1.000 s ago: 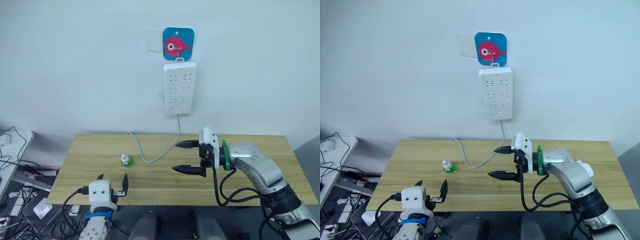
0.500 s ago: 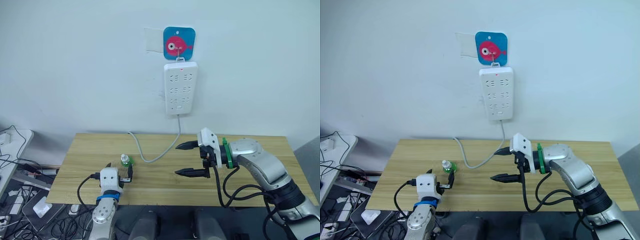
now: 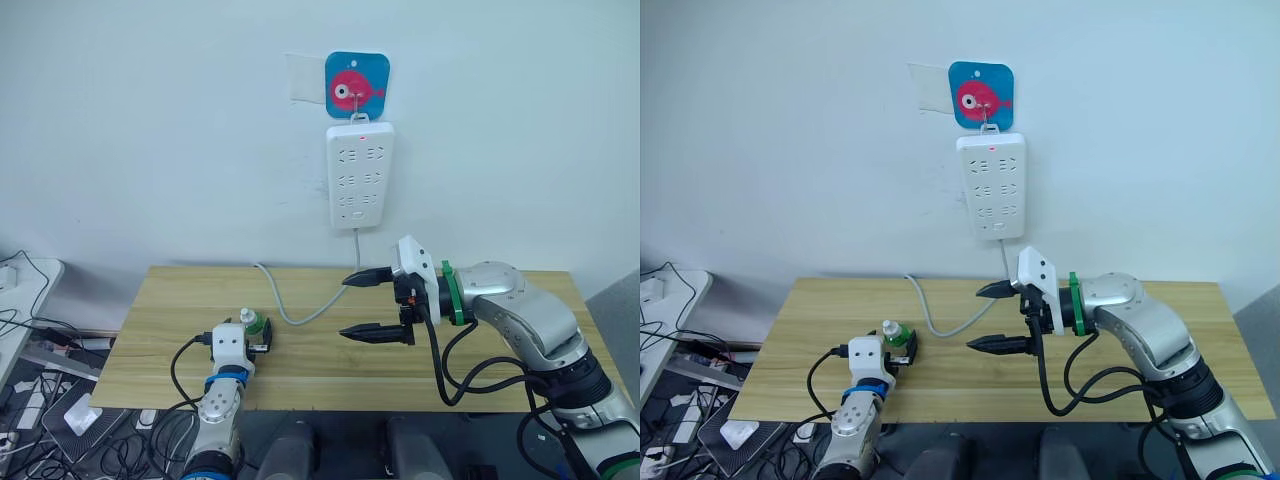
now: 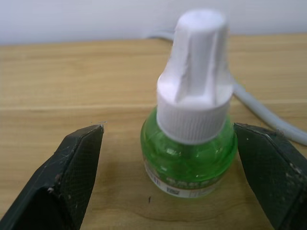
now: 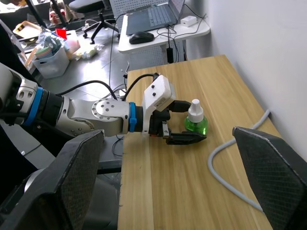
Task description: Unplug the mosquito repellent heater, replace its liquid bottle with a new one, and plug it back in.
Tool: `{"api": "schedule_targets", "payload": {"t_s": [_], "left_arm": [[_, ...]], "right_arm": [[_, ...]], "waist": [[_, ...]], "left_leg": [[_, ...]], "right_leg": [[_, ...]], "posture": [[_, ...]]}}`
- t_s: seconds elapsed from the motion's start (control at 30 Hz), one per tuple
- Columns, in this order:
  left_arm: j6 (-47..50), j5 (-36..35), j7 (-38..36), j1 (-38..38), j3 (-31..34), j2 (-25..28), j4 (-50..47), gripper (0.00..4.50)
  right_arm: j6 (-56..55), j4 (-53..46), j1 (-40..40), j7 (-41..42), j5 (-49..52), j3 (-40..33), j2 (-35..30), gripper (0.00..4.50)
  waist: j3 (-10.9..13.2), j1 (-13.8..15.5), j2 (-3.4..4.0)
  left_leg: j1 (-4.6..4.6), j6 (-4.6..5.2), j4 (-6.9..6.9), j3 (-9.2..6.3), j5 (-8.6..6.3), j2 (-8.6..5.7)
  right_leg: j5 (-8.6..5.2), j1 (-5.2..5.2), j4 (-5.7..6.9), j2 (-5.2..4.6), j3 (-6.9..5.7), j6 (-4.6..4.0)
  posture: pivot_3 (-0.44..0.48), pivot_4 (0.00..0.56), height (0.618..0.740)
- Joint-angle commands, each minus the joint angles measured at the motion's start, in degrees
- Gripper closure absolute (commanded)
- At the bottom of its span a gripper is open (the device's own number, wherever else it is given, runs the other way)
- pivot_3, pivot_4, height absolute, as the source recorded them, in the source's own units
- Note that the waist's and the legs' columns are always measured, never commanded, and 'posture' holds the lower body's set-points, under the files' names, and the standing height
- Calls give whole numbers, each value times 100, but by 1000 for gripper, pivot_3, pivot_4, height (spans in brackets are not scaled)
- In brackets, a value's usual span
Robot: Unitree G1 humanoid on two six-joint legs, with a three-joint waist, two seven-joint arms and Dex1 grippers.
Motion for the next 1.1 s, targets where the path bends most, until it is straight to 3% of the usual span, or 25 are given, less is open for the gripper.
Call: {"api": "schedule_targets", "payload": {"t_s": [0.03,0.1,0.27,0.3,0.4,0.5,0.6,0.77,0.93,1.1], "left_arm": [[-235,-48,33,-112,49,-51,164,183],[-294,-21,6,-122,5,-80,202,597],[-336,100,127,-111,-43,-54,225,2172],[-333,124,174,-78,-41,-37,163,2242],[-199,87,229,199,-6,1,-448,2242],[269,278,-100,643,-324,194,-1847,2242],[1680,238,-1298,898,-1106,795,-4121,2242],[3451,-361,-2843,525,-1891,1497,-5535,2242],[4483,-852,-3917,-378,-2280,1797,-5818,2242],[4685,-1003,-4577,-1043,-2372,1916,-5506,2242]], "right_arm": [[65,-221,-122,-89,141,-225,40,4],[84,-202,-122,-112,137,-253,56,0],[4,-17,-74,-171,66,-323,116,0],[-44,36,-45,-184,20,-324,118,0],[-166,107,50,-257,-82,-343,110,0],[-177,112,114,-358,-26,-463,128,0],[-139,83,164,-452,68,-587,186,0],[-303,140,276,-583,-52,-565,331,0],[-443,146,367,-817,-119,-557,499,0],[-567,76,599,-914,-205,-504,534,0]], "waist": [[6,-14,1],[8,-23,0],[18,-29,-1],[18,-29,0],[22,-31,-2],[54,-42,-12],[132,-25,-13],[154,-35,23],[157,-115,26],[156,-203,26]], "left_leg": [[0,0,0,0,0,0],[0,0,0,-1,0,0],[-1,0,-4,-1,0,1],[-1,0,-4,-1,0,1],[-1,0,-4,-1,0,1],[-11,0,-8,0,0,2],[-20,-7,-8,-5,4,5],[-23,-13,-7,-5,8,-1],[-27,-13,-13,-8,8,6],[-26,-15,-11,-7,9,5]], "right_leg": [[0,0,0,0,0,0],[0,0,0,0,-1,0],[0,-3,0,0,0,0],[0,-3,0,0,0,0],[0,-3,-1,0,0,0],[0,-17,0,-2,5,0],[1,-23,7,-2,1,-3],[2,-22,3,-2,0,-6],[1,-29,3,9,-5,-7],[1,-27,2,10,-3,-7]], "posture": [[-17,231,740],[-22,233,740],[-18,237,740],[-13,238,740],[-10,241,740],[-9,244,740],[12,246,740],[-2,230,740],[-54,214,740],[-106,202,740]]}}
